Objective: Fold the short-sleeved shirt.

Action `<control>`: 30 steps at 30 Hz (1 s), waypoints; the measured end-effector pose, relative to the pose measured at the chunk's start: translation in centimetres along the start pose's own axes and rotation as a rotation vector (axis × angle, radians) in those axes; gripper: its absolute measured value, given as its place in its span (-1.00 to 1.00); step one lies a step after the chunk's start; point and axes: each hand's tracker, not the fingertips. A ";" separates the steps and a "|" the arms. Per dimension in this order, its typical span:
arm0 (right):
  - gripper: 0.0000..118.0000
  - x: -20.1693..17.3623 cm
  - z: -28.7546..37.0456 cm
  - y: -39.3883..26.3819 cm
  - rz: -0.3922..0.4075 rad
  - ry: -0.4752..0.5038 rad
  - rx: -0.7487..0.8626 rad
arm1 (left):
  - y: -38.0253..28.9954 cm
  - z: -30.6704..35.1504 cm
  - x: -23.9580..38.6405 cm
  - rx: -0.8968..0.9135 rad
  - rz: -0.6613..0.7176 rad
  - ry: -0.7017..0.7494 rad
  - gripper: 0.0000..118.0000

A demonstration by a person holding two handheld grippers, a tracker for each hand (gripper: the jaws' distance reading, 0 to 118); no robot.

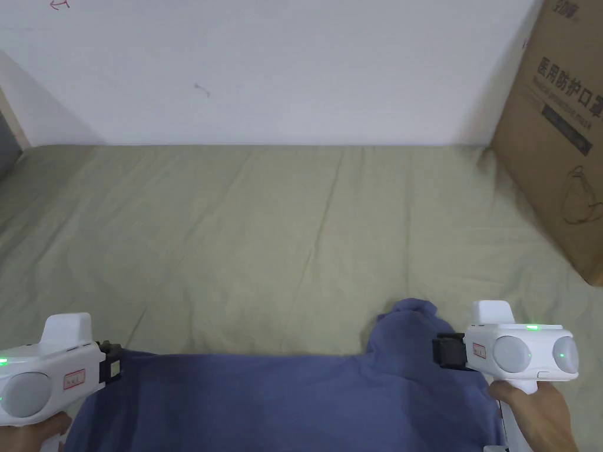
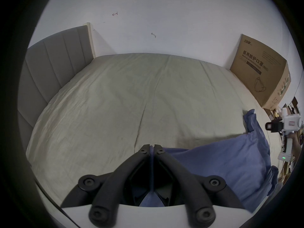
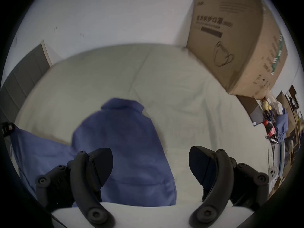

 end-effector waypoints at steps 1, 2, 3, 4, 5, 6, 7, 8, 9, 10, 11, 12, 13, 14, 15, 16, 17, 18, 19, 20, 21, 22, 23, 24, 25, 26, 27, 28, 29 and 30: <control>0.50 -0.1 -1.0 0.1 0.004 -0.007 -0.032 | 0.1 -0.1 -0.1 0.001 0.005 -0.002 -1.00; 0.46 -0.3 -2.0 0.2 -0.009 -0.020 -0.058 | 0.0 -0.1 -0.1 -0.002 0.011 -0.001 -1.00; 0.46 -0.4 -3.3 0.1 -0.006 -0.025 -0.076 | -0.2 0.0 -0.1 -0.003 0.018 -0.002 -1.00; 0.31 -0.5 -3.7 0.0 -0.010 -0.018 -0.072 | -0.3 0.0 -0.1 -0.005 0.020 -0.002 -1.00; 0.12 -0.6 -4.2 -0.3 -0.012 -0.008 -0.093 | -0.4 -0.4 -0.6 -0.007 0.022 -0.002 -1.00; -0.13 -0.7 -4.2 -0.6 -0.008 0.011 -0.106 | -0.5 -0.5 -0.7 -0.011 0.026 -0.002 -1.00; -0.47 -1.4 -3.5 -1.2 -0.017 0.029 -0.083 | -0.7 -0.5 -0.7 -0.014 0.028 -0.002 -1.00; -0.73 -1.9 -3.1 -1.4 -0.011 0.018 -0.064 | -0.8 -0.5 -0.6 -0.018 0.028 0.000 -1.00; -0.96 -2.2 -2.8 -1.4 -0.002 0.019 -0.063 | -0.9 -0.7 -0.9 -0.021 0.028 -0.001 -1.00; -0.96 -2.3 -2.4 -1.5 0.015 0.016 -0.054 | -1.0 -0.6 -1.0 -0.021 0.029 0.000 -1.00; -0.96 -2.9 -0.7 -1.9 0.029 0.004 -0.033 | -1.2 -0.5 -1.0 -0.021 0.030 0.003 -1.00; -0.96 -3.1 0.5 -2.0 0.034 -0.003 -0.002 | -1.3 -0.3 -1.1 -0.019 0.033 0.007 -1.00; -0.96 -3.0 1.8 -2.1 0.031 -0.003 0.036 | -1.6 -0.2 -1.3 -0.017 0.038 0.009 -1.00; -0.96 -2.9 3.2 -2.1 0.021 0.013 0.055 | -1.9 0.1 -1.4 -0.014 0.042 0.011 -1.00; -0.96 -2.1 4.1 -2.1 0.013 0.031 0.081 | -2.0 0.3 -1.5 -0.014 0.045 0.015 -1.00; -0.96 -1.7 5.6 -2.2 0.009 0.049 0.107 | -2.2 0.6 -1.7 -0.014 0.050 0.022 -1.00; -0.96 -1.6 7.4 -2.4 0.012 0.057 0.135 | -2.6 1.0 -1.8 -0.013 0.056 0.028 -1.00; -0.96 -1.4 9.0 -2.6 0.011 0.070 0.169 | -2.8 1.4 -2.0 -0.014 0.064 0.034 -1.00; -0.96 -0.8 10.6 -2.9 0.013 0.083 0.190 | -3.0 1.9 -2.2 -0.013 0.071 0.040 -1.00; -0.96 -0.5 12.4 -3.4 0.005 0.092 0.216 | -3.3 2.6 -2.4 -0.009 0.080 0.046 -1.00; -0.96 -0.3 14.3 -4.0 -0.001 0.112 0.241 | -3.7 3.3 -2.7 -0.007 0.090 0.049 -1.00; -0.96 -0.1 15.7 -4.6 -0.004 0.131 0.261 | -4.0 3.9 -2.9 -0.005 0.094 0.049 -1.00; -0.96 0.1 17.5 -5.4 -0.012 0.148 0.281 | -4.4 4.8 -3.1 -0.001 0.097 0.051 -1.00; -0.96 0.2 19.1 -6.4 -0.006 0.157 0.291 | -4.8 5.7 -3.4 0.003 0.099 0.051 -1.00; -0.96 0.3 20.4 -7.3 -0.003 0.163 0.300 | -5.4 6.6 -3.5 0.007 0.100 0.050 -1.00; -0.96 0.4 21.7 -8.4 -0.003 0.168 0.311 | -6.0 7.6 -3.7 0.013 0.104 0.046 -1.00; -0.96 0.6 22.6 -9.4 -0.006 0.180 0.316 | -6.6 8.4 -3.8 0.017 0.107 0.043 -1.00; -0.96 0.8 23.5 -10.7 -0.012 0.195 0.317 | -7.4 9.3 -4.0 0.018 0.109 0.042 -1.00; -0.96 1.0 24.3 -12.0 -0.027 0.208 0.316 | -8.3 10.3 -4.0 0.015 0.108 0.039 -1.00; -0.96 1.1 25.1 -13.4 -0.035 0.213 0.313 | -9.3 11.1 -4.1 0.012 0.104 0.035 -1.00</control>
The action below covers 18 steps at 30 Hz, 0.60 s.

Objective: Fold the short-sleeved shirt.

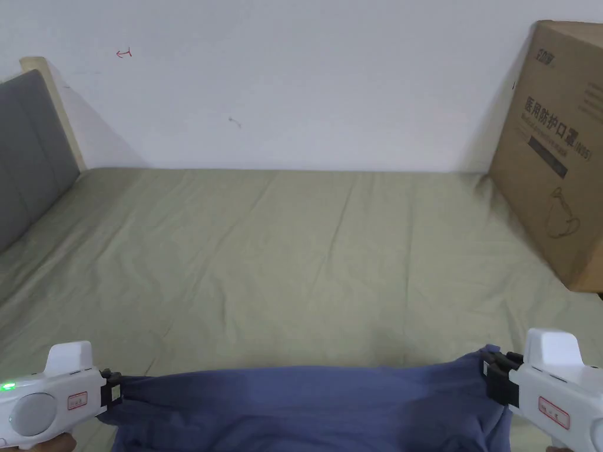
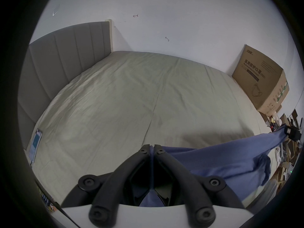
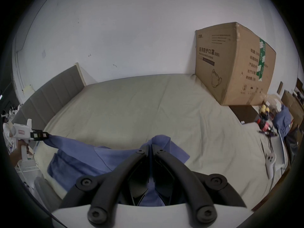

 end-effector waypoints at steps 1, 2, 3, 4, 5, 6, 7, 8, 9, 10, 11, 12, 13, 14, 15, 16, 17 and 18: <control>-0.96 -0.1 0.8 -0.9 0.001 -0.001 -0.001 | -0.8 0.6 -0.2 -0.003 -0.003 -0.001 -1.00; -0.96 -0.2 1.9 -2.2 -0.003 -0.001 -0.003 | -1.8 1.3 -0.4 -0.009 -0.009 -0.003 -1.00; -0.96 -0.2 2.7 -3.2 -0.010 -0.003 -0.008 | -2.7 1.7 -0.7 -0.013 -0.012 -0.004 -1.00; -0.96 -0.1 3.5 -4.5 -0.025 -0.001 -0.022 | -3.7 2.2 -0.9 -0.018 -0.013 -0.004 -1.00; -0.96 -0.2 4.0 -5.7 -0.040 -0.004 -0.032 | -4.7 2.6 -1.2 -0.026 -0.015 -0.005 -1.00; -0.96 -0.2 4.5 -7.0 -0.044 -0.009 -0.043 | -5.7 2.9 -1.4 -0.034 -0.014 -0.004 -1.00; -0.96 -0.1 4.7 -8.0 -0.054 -0.012 -0.061 | -6.6 3.1 -1.4 -0.044 -0.010 -0.002 -1.00; -0.96 -0.1 5.0 -9.3 -0.064 -0.014 -0.080 | -7.6 3.2 -1.6 -0.062 -0.004 0.000 -1.00; -0.96 0.1 4.8 -10.4 -0.073 -0.019 -0.092 | -8.5 3.2 -1.7 -0.077 -0.002 0.005 -1.00; -0.96 0.1 4.7 -11.7 -0.074 -0.033 -0.110 | -9.5 3.3 -1.7 -0.087 -0.001 0.009 -1.00; -0.96 0.2 4.6 -12.8 -0.076 -0.048 -0.131 | -10.5 3.3 -1.7 -0.098 -0.001 0.011 -1.00; -0.96 0.2 4.5 -13.8 -0.076 -0.063 -0.145 | -11.4 3.2 -1.7 -0.109 -0.004 0.014 -1.00; -0.96 0.1 4.1 -14.7 -0.076 -0.072 -0.157 | -12.3 3.1 -1.7 -0.124 -0.011 0.023 -1.00; -0.96 0.2 3.8 -15.7 -0.088 -0.084 -0.179 | -13.1 2.9 -1.7 -0.138 -0.017 0.031 -1.00; -0.96 0.3 3.4 -16.4 -0.092 -0.099 -0.194 | -13.9 2.7 -1.7 -0.144 -0.021 0.032 -1.00; -0.96 0.5 3.0 -17.1 -0.104 -0.110 -0.212 | -14.3 2.5 -1.6 -0.149 -0.023 0.036 -1.00; -0.96 0.6 2.4 -17.7 -0.117 -0.118 -0.230 | -14.8 2.3 -1.5 -0.151 -0.022 0.040 -1.00; -0.96 0.7 2.0 -18.1 -0.131 -0.127 -0.244 | -15.0 2.2 -1.5 -0.157 -0.023 0.044 -1.00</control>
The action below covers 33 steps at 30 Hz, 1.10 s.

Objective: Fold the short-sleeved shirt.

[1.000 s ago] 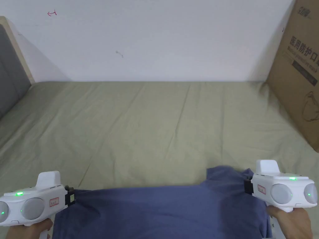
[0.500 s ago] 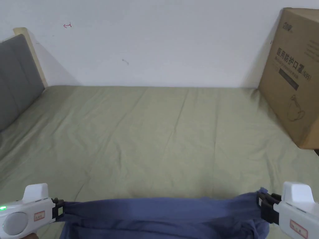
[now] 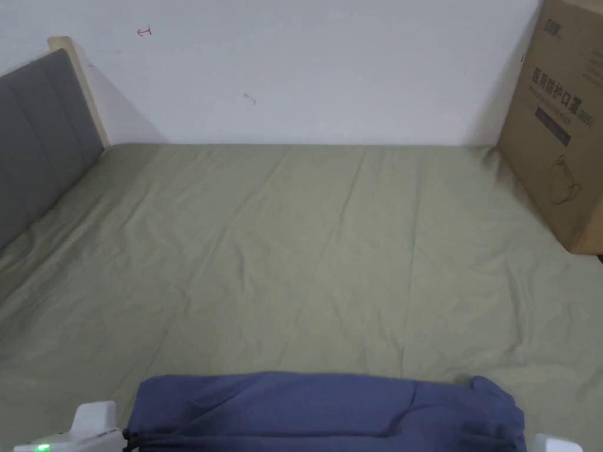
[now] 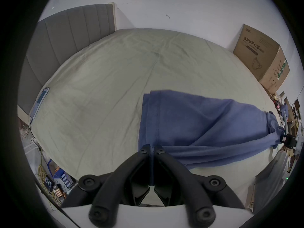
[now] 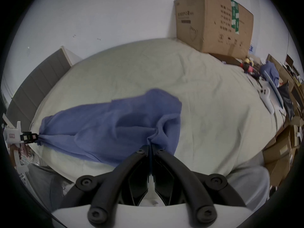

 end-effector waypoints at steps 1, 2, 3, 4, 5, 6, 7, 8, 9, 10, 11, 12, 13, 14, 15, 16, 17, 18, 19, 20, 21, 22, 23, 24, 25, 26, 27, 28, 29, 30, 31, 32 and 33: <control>-0.96 0.1 -0.4 -0.3 -0.016 -0.005 -0.014 | -0.3 -0.3 0.1 -0.005 -0.002 0.006 -1.00; -0.96 0.2 -0.7 -0.4 -0.021 -0.006 -0.015 | -0.4 -0.4 0.2 -0.004 -0.002 0.012 -1.00; -0.96 0.0 -0.8 -0.5 -0.033 -0.012 -0.029 | -0.5 -0.5 0.3 -0.001 -0.005 0.019 -1.00; -0.95 0.0 -0.6 -0.5 -0.040 -0.012 -0.028 | -0.5 -0.6 0.4 0.002 -0.004 0.025 -0.95; -0.92 -0.1 -0.4 -0.5 -0.039 -0.011 -0.024 | -0.4 -0.3 0.6 -0.001 -0.002 0.027 -0.77; -0.81 -0.3 0.2 -0.2 -0.039 -0.013 -0.024 | -0.1 0.2 0.9 -0.005 0.003 0.034 -0.55; -0.51 -0.8 1.0 0.3 -0.033 -0.022 -0.026 | 0.3 0.7 1.1 -0.010 0.018 0.048 -0.01; -0.19 -1.0 1.7 0.7 -0.023 -0.031 -0.015 | 0.6 1.2 1.2 -0.012 0.032 0.063 0.40; 0.15 -1.2 2.6 1.3 -0.009 -0.023 0.029 | 1.1 1.8 1.2 -0.008 0.049 0.064 0.73; 0.43 -1.6 3.7 2.3 0.008 -0.013 0.067 | 1.7 2.8 1.4 0.010 0.064 0.036 0.89; 0.47 -2.0 4.6 3.1 0.019 -0.003 0.101 | 2.3 3.7 1.7 0.042 0.067 0.007 0.88; 0.47 -2.6 5.8 4.3 0.036 0.005 0.153 | 3.1 5.1 2.2 0.106 0.050 -0.014 0.88; 0.47 -3.2 7.0 5.6 0.056 0.011 0.209 | 4.0 6.6 2.9 0.174 0.032 -0.017 0.88; 0.47 -3.8 7.9 6.7 0.076 0.020 0.257 | 4.9 7.9 3.5 0.230 0.019 -0.014 0.88; 0.47 -4.8 9.1 8.0 0.096 0.026 0.314 | 5.9 9.4 4.4 0.294 -0.002 -0.012 0.88; 0.47 -5.7 10.3 9.3 0.108 0.027 0.373 | 7.0 11.0 5.3 0.361 -0.025 -0.019 0.88; 0.47 -6.3 11.1 10.1 0.118 0.030 0.418 | 7.8 12.2 6.2 0.417 -0.041 -0.025 0.88; 0.47 -7.1 12.0 11.1 0.126 0.033 0.470 | 8.7 13.6 7.1 0.485 -0.052 -0.028 0.89; 0.47 -7.9 12.8 11.8 0.132 0.031 0.515 | 9.3 14.7 7.8 0.544 -0.061 -0.026 0.89; 0.47 -8.7 13.6 12.5 0.140 0.025 0.569 | 10.0 16.0 8.6 0.607 -0.065 -0.029 0.89; 0.47 -9.4 14.1 13.0 0.149 0.011 0.605 | 10.6 16.6 9.1 0.651 -0.065 -0.035 0.89; 0.47 -10.0 14.5 13.3 0.163 -0.007 0.648 | 11.2 17.4 9.7 0.685 -0.057 -0.037 0.88; 0.47 -10.5 14.8 13.6 0.171 -0.021 0.675 | 11.6 18.0 10.2 0.698 -0.050 -0.041 0.87; 0.47 -11.1 15.2 13.8 0.184 -0.039 0.705 | 11.9 18.6 10.6 0.719 -0.049 -0.048 0.85; 0.47 -11.5 15.5 13.9 0.191 -0.050 0.731 | 12.2 18.9 11.0 0.752 -0.048 -0.055 0.81; 0.47 -11.8 15.7 14.0 0.191 -0.054 0.745 | 12.3 19.0 11.3 0.781 -0.051 -0.064 0.76; 0.47 -12.1 15.9 14.0 0.191 -0.046 0.760 | 12.3 19.2 11.7 0.811 -0.057 -0.069 0.67; 0.47 -12.4 16.0 14.0 0.191 -0.045 0.767 | 12.3 19.3 12.0 0.824 -0.065 -0.067 0.49; 0.46 -12.5 16.1 14.0 0.194 -0.047 0.774 | 12.3 19.1 12.2 0.831 -0.065 -0.070 0.35; 0.44 -12.7 16.1 14.0 0.196 -0.050 0.779 | 12.2 19.0 12.4 0.848 -0.063 -0.076 0.24; 0.37 -12.8 16.1 13.9 0.196 -0.051 0.784 | 12.1 18.9 12.5 0.859 -0.058 -0.085 0.08; 0.30 -12.8 16.2 13.9 0.196 -0.050 0.790 | 12.0 18.8 12.6 0.868 -0.051 -0.096 -0.14; 0.18 -12.9 16.2 13.8 0.191 -0.050 0.793 | 11.9 18.7 12.6 0.878 -0.051 -0.105 -0.45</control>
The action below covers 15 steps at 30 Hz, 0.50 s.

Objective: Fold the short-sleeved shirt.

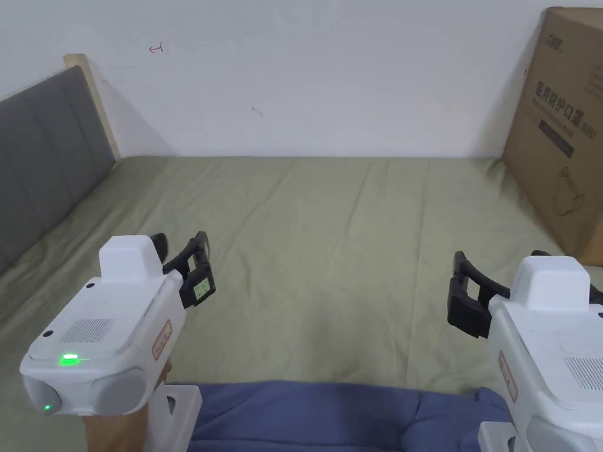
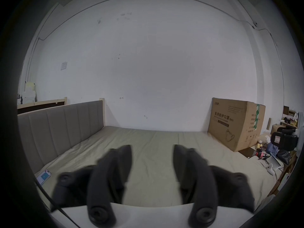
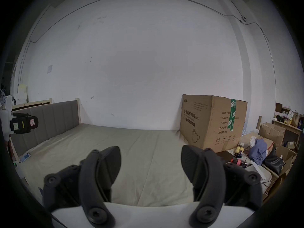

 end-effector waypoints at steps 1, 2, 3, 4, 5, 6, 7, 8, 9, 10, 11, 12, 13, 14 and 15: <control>-0.10 0.0 0.1 0.0 -0.005 0.000 0.004 | -0.2 0.0 0.2 0.006 0.004 0.004 -0.93; -0.38 0.0 0.0 0.0 -0.006 0.001 0.008 | -0.3 0.0 0.3 0.014 0.005 0.013 -1.00; -0.73 0.0 0.0 -0.1 -0.007 0.000 0.014 | -0.5 -0.1 0.2 0.013 0.003 0.014 -1.00; -0.98 -0.1 0.0 -0.1 0.005 -0.009 0.018 | -0.4 -0.2 0.1 -0.002 0.010 -0.014 -1.00; -0.99 -0.3 -0.1 -0.1 0.015 -0.012 0.017 | -0.5 -0.3 0.0 -0.026 0.013 -0.032 -1.00; -0.99 -0.2 -0.2 -0.1 0.026 -0.013 0.021 | -0.6 -0.3 0.1 -0.021 0.008 -0.023 -1.00; -1.00 -0.2 -0.3 -0.1 0.032 0.000 0.016 | -0.8 -0.4 0.1 -0.024 -0.006 -0.017 -1.00; -1.00 -0.2 -0.3 -0.1 0.028 0.000 0.016 | -0.8 -0.3 0.1 -0.026 -0.014 -0.017 -1.00; -1.00 -0.3 -0.3 -0.1 0.029 0.000 0.014 | -0.9 -0.3 -0.1 -0.031 -0.018 -0.019 -1.00; -1.00 -0.3 -0.4 -0.1 0.031 0.001 0.013 | -1.0 -0.3 -0.3 -0.036 -0.018 -0.022 -1.00; -1.00 -0.4 -0.5 -0.1 0.031 0.000 0.014 | -1.0 -0.4 -0.5 -0.039 -0.016 -0.023 -1.00; -1.00 -0.4 -0.6 0.0 0.032 0.002 0.014 | -1.0 -0.3 -0.5 -0.046 -0.015 -0.023 -1.00; -1.00 -0.5 -0.6 0.1 0.032 0.003 0.014 | -1.1 -0.3 -0.7 -0.052 -0.018 -0.018 -1.00; -1.00 -0.7 -0.7 0.1 0.032 0.003 0.015 | -1.1 -0.5 -1.0 -0.062 -0.021 -0.016 -1.00; -1.00 -0.8 -0.8 0.2 0.034 0.004 0.014 | -1.2 -0.7 -1.4 -0.091 -0.026 -0.014 -1.00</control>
